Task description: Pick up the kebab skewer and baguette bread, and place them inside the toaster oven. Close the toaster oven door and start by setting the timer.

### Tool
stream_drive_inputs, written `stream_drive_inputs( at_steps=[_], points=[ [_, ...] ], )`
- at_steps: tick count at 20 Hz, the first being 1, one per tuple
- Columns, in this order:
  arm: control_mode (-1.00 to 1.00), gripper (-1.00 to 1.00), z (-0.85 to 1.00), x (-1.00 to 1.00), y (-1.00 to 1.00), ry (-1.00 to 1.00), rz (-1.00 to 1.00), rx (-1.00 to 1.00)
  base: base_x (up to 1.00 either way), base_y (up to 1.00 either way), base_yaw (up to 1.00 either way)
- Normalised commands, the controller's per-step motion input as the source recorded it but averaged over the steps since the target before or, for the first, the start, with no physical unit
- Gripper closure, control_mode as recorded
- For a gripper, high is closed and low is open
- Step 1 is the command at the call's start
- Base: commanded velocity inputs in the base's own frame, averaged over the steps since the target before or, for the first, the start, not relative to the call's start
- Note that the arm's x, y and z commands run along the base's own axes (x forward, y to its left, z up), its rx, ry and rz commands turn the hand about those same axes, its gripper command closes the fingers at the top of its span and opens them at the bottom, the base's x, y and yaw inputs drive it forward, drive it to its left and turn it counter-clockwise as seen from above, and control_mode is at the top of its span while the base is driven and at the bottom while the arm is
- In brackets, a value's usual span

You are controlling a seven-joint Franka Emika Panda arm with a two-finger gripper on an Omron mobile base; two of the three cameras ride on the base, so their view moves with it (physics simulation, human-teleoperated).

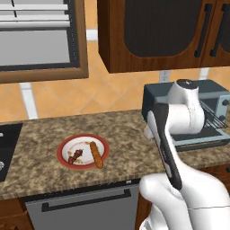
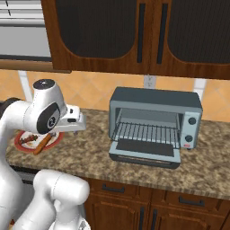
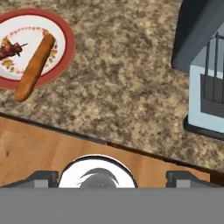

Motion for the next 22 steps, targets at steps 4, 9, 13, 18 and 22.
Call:
stream_drive_inputs(
  at_steps=[4, 9, 13, 18, 22],
  points=[
    [-1.00, -1.00, -0.28, 0.00, 1.00, 0.11, -0.26, 0.00, 0.00, 0.00, 0.00],
    [-1.00, -1.00, -0.90, 0.02, 1.00, 0.13, -0.16, 0.00, 0.00, 0.00, 0.00],
    [-1.00, -1.00, -0.85, 0.37, 1.00, 0.21, 0.00, 0.00, 0.00, 0.00, 0.00],
    [-1.00, -1.00, -0.40, 0.79, 0.92, 0.19, 0.00, 0.00, 0.00, 0.00, 0.00],
    [-1.00, -1.00, -0.24, 0.87, 0.24, 0.28, 0.00, 0.00, 0.00, 0.00, 0.00]
  ],
)
